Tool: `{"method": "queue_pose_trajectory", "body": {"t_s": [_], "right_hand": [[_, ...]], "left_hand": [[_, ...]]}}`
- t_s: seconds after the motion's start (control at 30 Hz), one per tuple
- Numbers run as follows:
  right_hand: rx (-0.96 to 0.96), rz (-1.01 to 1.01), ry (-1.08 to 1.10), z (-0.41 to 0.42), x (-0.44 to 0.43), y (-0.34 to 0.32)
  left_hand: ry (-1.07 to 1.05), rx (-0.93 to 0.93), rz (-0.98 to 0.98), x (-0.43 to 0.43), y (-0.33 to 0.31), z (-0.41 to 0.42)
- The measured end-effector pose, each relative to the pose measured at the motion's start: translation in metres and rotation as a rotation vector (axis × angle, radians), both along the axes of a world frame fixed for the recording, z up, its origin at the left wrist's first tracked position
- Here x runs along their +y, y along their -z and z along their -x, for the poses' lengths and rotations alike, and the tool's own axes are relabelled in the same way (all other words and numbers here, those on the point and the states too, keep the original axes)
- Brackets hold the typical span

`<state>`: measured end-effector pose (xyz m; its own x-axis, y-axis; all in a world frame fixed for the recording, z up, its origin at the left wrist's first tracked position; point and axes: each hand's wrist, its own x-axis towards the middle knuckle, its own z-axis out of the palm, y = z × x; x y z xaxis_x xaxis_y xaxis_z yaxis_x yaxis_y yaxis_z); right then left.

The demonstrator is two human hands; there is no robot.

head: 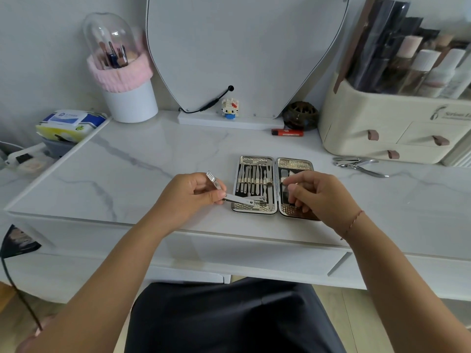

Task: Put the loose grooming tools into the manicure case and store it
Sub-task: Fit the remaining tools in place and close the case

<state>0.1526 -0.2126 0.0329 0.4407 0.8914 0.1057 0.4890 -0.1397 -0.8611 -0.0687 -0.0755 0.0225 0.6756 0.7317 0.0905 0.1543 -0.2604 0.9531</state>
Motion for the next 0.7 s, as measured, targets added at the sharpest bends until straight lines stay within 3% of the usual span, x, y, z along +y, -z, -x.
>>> {"method": "queue_pose_trajectory", "body": {"t_s": [0.2, 0.7], "right_hand": [[0.007, 0.013, -0.009, -0.0006, 0.0005, -0.0005], [0.016, 0.028, -0.025, -0.0021, 0.0017, 0.0014]], "left_hand": [[0.016, 0.058, -0.064, 0.0021, -0.0049, 0.0018], [0.087, 0.067, 0.072, 0.0051, -0.0087, -0.0038]]}}
